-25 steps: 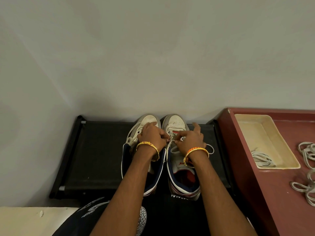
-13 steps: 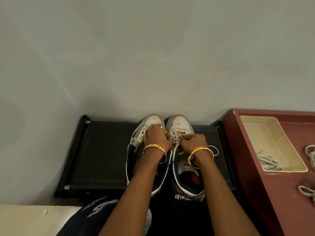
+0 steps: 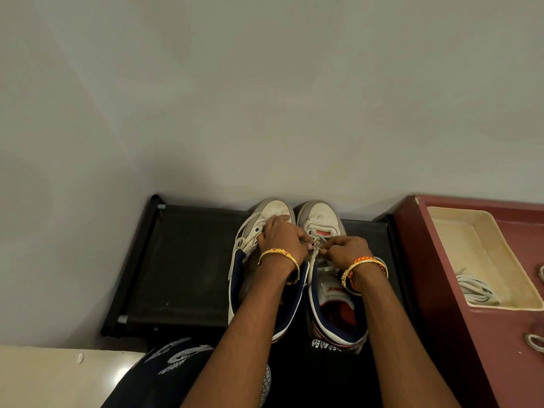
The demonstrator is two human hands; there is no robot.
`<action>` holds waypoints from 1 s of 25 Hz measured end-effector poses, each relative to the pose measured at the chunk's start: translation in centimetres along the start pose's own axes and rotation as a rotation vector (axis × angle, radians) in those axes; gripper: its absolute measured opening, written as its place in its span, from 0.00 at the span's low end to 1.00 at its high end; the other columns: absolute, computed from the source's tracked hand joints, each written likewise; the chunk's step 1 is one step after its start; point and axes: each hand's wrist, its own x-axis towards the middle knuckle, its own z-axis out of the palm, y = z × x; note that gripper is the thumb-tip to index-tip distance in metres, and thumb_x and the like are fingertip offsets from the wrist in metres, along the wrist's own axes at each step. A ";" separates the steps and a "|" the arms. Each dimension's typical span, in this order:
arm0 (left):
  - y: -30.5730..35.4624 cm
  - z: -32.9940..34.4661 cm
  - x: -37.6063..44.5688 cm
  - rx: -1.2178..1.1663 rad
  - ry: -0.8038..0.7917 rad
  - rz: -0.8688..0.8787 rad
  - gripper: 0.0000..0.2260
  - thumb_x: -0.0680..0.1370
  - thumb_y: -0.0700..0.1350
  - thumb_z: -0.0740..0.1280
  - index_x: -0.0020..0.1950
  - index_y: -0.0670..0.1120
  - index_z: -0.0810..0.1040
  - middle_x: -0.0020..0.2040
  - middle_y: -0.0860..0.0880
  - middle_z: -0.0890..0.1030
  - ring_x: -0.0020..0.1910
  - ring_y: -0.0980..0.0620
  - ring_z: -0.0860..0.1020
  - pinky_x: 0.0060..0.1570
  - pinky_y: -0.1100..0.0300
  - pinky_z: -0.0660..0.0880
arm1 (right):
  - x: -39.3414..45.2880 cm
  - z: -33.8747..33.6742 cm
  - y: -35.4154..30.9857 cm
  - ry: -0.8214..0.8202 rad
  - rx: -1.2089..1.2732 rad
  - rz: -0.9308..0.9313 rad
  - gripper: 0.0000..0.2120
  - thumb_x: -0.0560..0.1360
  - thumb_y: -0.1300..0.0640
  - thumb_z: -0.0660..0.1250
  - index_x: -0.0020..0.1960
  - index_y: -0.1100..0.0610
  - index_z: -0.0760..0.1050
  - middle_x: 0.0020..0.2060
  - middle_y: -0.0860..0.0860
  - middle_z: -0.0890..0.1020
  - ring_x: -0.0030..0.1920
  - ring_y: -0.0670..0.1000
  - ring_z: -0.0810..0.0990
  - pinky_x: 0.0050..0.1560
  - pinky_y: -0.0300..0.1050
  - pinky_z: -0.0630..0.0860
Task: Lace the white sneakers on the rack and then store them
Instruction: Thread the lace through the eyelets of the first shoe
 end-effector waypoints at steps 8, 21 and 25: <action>0.2 -0.3 -0.1 -0.011 0.010 0.002 0.09 0.73 0.46 0.72 0.53 0.51 0.83 0.72 0.50 0.66 0.73 0.49 0.57 0.68 0.47 0.59 | -0.3 -0.4 0.3 -0.033 0.062 -0.082 0.14 0.70 0.67 0.71 0.30 0.53 0.79 0.58 0.58 0.76 0.53 0.56 0.76 0.51 0.46 0.74; -0.1 0.0 0.2 -0.032 0.027 0.017 0.07 0.73 0.44 0.72 0.49 0.50 0.84 0.70 0.52 0.69 0.72 0.49 0.57 0.66 0.48 0.57 | -2.3 0.4 -1.4 0.066 -0.346 -0.117 0.15 0.72 0.62 0.71 0.57 0.51 0.80 0.71 0.54 0.60 0.70 0.59 0.62 0.70 0.62 0.59; -0.2 -0.1 0.2 -0.014 0.009 0.014 0.07 0.73 0.45 0.71 0.51 0.51 0.84 0.70 0.52 0.69 0.72 0.49 0.57 0.67 0.48 0.57 | -2.1 0.2 -1.1 0.053 -0.183 -0.133 0.08 0.71 0.62 0.72 0.49 0.54 0.82 0.67 0.55 0.64 0.66 0.59 0.67 0.67 0.61 0.65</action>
